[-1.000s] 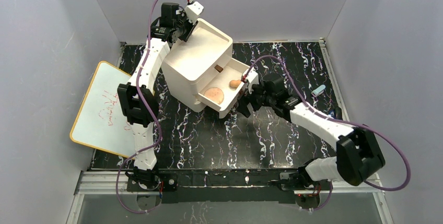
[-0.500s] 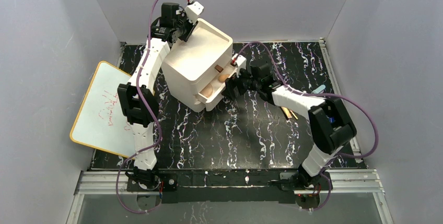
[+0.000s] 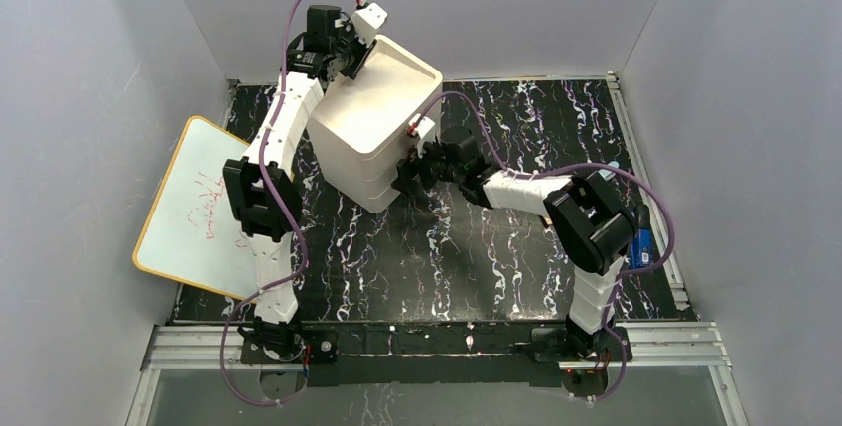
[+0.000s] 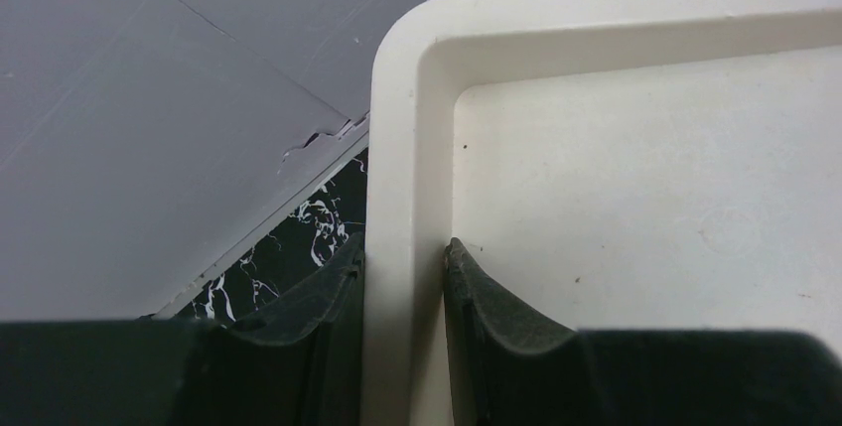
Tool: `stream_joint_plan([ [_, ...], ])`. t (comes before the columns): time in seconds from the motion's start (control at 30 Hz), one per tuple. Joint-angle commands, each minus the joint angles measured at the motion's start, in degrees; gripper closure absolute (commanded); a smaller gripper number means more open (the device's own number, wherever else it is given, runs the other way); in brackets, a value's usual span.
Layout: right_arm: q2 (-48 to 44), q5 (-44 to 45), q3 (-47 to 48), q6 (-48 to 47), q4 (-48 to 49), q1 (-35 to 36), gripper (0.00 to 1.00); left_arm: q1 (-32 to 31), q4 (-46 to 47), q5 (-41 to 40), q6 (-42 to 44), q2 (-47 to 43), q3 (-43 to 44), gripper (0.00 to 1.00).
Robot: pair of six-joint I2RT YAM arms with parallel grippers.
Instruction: Organize the makeup
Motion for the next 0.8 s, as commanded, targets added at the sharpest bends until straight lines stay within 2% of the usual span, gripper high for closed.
stream_joint_plan([
  [0.0,1.24,3.40,-2.21,-1.66,16.78,1.86,0.02,-3.86,-11.91,-0.12,2.30,4.72,-3.33,1.00],
  [0.13,1.60,7.68,-7.59,-2.79,21.27,2.08,0.02,-3.88,-12.11,0.07,2.26,5.17,-2.95,1.00],
  [0.33,3.16,14.37,-13.93,-2.40,33.27,2.11,0.02,-3.83,-12.10,0.34,2.11,5.52,-2.84,1.00],
  [0.63,8.15,15.88,-13.86,-3.78,39.41,1.99,0.05,-3.90,-12.00,0.24,2.17,5.12,-3.17,1.00],
  [0.77,10.18,14.70,-11.91,-3.79,39.27,2.03,0.14,-3.89,-11.78,0.15,2.27,4.99,-3.54,1.00],
])
